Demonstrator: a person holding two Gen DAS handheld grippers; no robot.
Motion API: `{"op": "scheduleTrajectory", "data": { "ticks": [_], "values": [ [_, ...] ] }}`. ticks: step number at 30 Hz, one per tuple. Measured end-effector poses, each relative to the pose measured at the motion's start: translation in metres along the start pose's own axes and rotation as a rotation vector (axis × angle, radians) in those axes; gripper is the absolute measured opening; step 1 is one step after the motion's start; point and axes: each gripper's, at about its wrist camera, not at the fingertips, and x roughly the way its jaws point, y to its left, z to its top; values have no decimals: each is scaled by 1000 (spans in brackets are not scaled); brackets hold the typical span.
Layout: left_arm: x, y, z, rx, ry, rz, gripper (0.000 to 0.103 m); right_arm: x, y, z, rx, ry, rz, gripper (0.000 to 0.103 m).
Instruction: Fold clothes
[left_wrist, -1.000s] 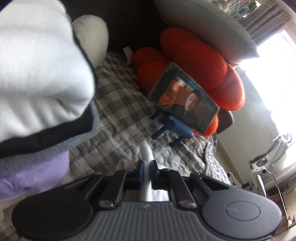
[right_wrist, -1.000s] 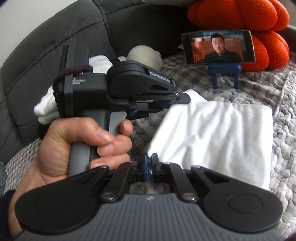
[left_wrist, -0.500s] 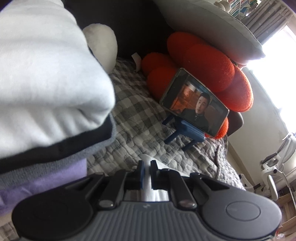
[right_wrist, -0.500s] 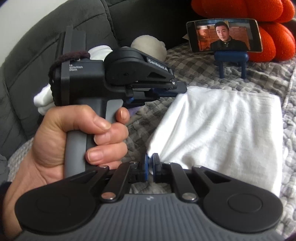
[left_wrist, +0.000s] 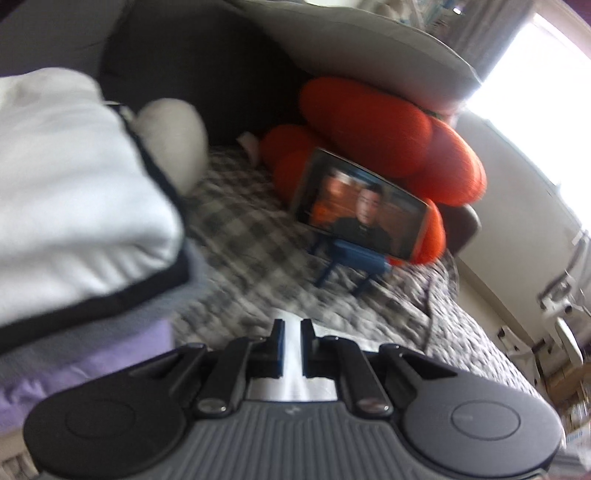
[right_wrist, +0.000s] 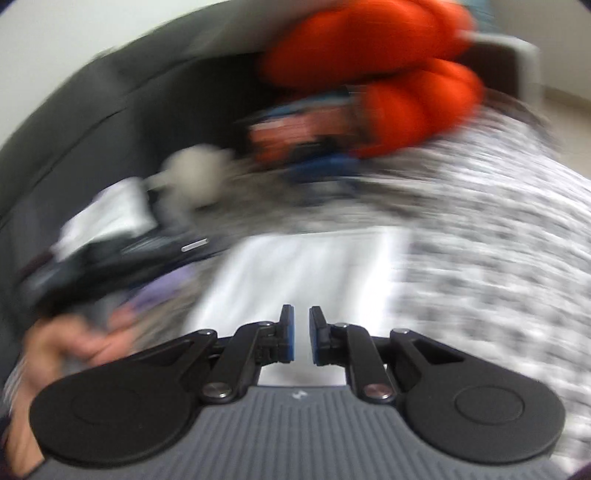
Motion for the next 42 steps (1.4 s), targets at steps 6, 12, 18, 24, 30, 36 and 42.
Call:
{"op": "scheduleTrajectory", "data": {
  "ticks": [6,12,18,24,30,36,42],
  "values": [
    [22,-9,-15,70,121,97,8,2,-21,6,72,-1,11,16],
    [20,-12,-19,109,114,135,8,21,-4,4,-20,11,50,16],
    [21,-10,-19,104,117,138,8,49,-5,4,-68,80,28,5],
    [22,-16,-22,142,116,162,8,48,-9,6,-82,35,50,6],
    [22,-13,-22,129,117,152,8,61,-12,12,-65,-2,52,8],
    [23,-16,-23,157,114,158,8,72,-24,20,14,-74,35,3],
    [24,-15,-23,163,112,150,8,77,-34,23,79,-114,26,0]
  ]
}}
